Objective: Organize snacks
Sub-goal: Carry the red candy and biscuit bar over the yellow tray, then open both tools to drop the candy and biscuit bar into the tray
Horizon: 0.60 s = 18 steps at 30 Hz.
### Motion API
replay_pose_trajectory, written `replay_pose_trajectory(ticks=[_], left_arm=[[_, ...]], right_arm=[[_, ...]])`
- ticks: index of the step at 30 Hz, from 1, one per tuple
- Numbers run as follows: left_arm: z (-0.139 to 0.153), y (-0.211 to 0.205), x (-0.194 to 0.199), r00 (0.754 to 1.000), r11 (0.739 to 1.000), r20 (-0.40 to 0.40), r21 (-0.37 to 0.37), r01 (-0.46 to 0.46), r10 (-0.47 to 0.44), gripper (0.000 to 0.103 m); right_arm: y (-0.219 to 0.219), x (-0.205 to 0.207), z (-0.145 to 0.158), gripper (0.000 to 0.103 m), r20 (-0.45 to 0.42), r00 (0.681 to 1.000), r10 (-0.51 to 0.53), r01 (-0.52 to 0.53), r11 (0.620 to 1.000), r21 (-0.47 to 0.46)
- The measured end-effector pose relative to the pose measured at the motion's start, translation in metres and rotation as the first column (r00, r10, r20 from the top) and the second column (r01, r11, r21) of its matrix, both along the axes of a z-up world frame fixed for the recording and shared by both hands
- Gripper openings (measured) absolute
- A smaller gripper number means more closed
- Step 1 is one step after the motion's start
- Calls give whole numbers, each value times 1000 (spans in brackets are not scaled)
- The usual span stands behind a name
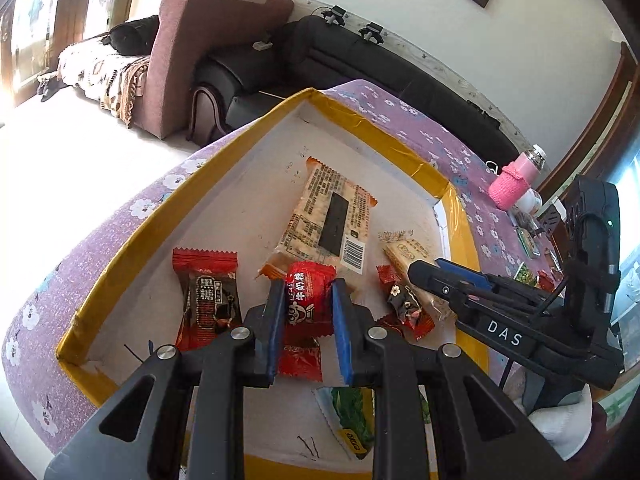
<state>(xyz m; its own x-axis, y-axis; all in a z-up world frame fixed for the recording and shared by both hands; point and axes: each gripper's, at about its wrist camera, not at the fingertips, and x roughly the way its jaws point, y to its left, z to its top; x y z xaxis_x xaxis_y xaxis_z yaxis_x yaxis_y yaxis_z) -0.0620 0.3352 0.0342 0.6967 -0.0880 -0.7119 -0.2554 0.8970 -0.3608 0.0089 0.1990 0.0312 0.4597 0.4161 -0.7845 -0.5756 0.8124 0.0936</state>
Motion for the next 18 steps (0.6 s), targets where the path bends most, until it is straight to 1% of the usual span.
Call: replay_pose_trajectory(ticks=[1,3,4,5,8,10,12,13,15,17,18], left_arm=[[-2,1,3,1000,1000,-16,0,-2,2,22],[-4,2,9,999,1000,-36,-2,-1,1,28],[-4,2,11,999,1000,-39,-7,2,-2,33],[-4,4,11,999,1000,-38,-21,7,-8,36],[1,10,2,1000,997,-11,-72,0,0,37],[8,14,-5,1000,997,16,-80,-15,17,39],[20,17,-17,997,997,62,-75,-33,38,44],[27,17,-24,995,997,87,-59,-52,57,51],[43,18,-38,985,994,132,-28,-108,111,76],[57,20,-54,968,990,210,-40,-136,141,83],[63,22,-62,956,989,253,-58,-139,149,83]], right_arm=[[1,1,0,33,3,1000,-4,4,1000,-7],[3,5,1,35,11,1000,-12,12,1000,-17],[4,7,1,36,16,1000,-12,12,1000,-20],[4,9,2,36,21,1000,-16,16,1000,-23],[-5,11,11,37,18,999,-30,29,999,25],[-16,5,20,43,35,998,-51,50,998,50],[-31,-1,29,47,51,996,-68,63,995,81],[-40,-5,33,48,60,995,-78,72,993,97],[-59,-13,40,48,79,992,-102,92,989,119],[-81,-22,46,49,104,985,-135,120,983,141],[-92,-28,49,51,122,980,-156,138,979,148]])
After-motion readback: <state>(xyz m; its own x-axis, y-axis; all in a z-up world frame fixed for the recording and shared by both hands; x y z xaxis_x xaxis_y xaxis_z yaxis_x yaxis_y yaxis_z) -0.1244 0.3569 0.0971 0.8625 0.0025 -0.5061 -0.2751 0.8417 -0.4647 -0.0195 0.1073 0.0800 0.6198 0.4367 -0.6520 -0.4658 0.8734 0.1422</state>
